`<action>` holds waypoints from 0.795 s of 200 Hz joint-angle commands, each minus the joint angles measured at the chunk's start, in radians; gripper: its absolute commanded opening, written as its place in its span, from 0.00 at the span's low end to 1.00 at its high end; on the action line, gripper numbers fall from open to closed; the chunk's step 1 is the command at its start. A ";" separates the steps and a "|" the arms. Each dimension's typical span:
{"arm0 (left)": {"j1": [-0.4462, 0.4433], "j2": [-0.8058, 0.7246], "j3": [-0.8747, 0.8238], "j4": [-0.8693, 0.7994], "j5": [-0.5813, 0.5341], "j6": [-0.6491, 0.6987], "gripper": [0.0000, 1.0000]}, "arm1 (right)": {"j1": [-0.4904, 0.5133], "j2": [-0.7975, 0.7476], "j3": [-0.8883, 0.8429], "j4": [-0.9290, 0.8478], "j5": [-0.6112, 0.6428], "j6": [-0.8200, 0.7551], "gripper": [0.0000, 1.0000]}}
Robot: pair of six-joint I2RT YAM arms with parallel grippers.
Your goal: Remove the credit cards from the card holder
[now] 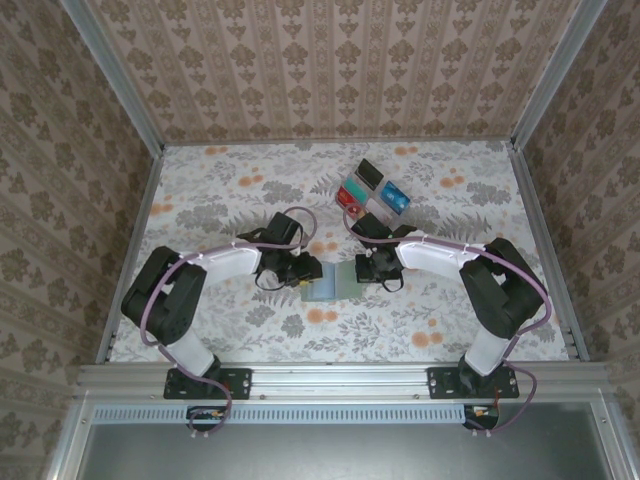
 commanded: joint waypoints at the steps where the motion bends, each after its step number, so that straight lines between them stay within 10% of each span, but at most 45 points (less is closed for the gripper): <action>1: -0.006 -0.001 0.009 0.058 0.063 -0.014 0.30 | 0.005 0.014 -0.013 -0.006 0.018 0.004 0.06; 107: -0.049 0.015 0.016 0.232 0.230 -0.039 0.32 | 0.005 -0.001 -0.007 0.005 0.008 0.007 0.07; 159: -0.098 0.108 0.092 0.209 0.174 -0.053 0.37 | 0.002 -0.078 -0.029 0.008 0.051 0.032 0.31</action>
